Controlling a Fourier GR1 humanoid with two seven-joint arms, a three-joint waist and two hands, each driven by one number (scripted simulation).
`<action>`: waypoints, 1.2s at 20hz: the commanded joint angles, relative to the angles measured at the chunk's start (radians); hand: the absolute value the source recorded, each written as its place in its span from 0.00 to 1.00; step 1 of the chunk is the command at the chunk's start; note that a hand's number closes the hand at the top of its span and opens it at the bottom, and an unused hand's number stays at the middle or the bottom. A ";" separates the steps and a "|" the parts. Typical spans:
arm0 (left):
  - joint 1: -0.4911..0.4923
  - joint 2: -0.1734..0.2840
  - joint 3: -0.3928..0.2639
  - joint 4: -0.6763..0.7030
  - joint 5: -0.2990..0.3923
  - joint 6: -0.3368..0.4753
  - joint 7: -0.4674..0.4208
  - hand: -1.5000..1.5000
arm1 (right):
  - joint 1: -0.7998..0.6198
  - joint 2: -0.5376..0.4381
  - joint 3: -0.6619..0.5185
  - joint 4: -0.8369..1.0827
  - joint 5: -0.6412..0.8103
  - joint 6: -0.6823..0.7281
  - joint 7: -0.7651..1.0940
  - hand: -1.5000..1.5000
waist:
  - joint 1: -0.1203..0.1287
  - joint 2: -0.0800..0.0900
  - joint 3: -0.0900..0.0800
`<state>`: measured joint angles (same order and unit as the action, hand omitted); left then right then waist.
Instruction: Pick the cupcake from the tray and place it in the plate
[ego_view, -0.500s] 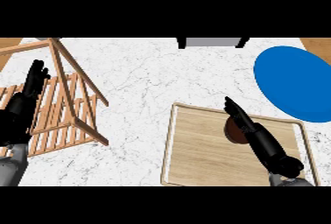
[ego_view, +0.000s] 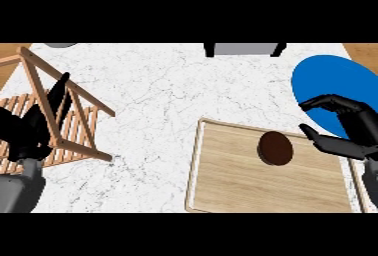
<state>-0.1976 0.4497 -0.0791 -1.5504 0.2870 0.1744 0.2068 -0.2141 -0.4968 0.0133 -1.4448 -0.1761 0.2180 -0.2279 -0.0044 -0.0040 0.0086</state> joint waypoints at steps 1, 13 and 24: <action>0.065 -0.036 -0.035 0.065 -0.025 0.000 -0.027 0.50 | 0.046 0.082 -0.133 0.123 -0.071 -0.073 -0.171 0.00 | -0.001 0.015 -0.005; 0.040 0.043 0.002 -0.055 0.090 0.001 0.161 0.50 | 0.055 -0.118 0.009 0.216 0.196 0.092 -0.363 0.00 | -0.007 0.010 -0.009; 0.075 0.046 -0.052 -0.153 0.098 0.081 0.197 0.50 | 0.001 -0.163 0.126 0.178 0.330 0.118 -0.207 0.00 | -0.012 0.017 -0.011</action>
<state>-0.1681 0.4133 0.0301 -1.7482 0.6095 0.4025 0.5644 -0.1937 -0.6417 0.1006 -1.2646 0.1051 0.3241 -0.4816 -0.0116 -0.0060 0.0034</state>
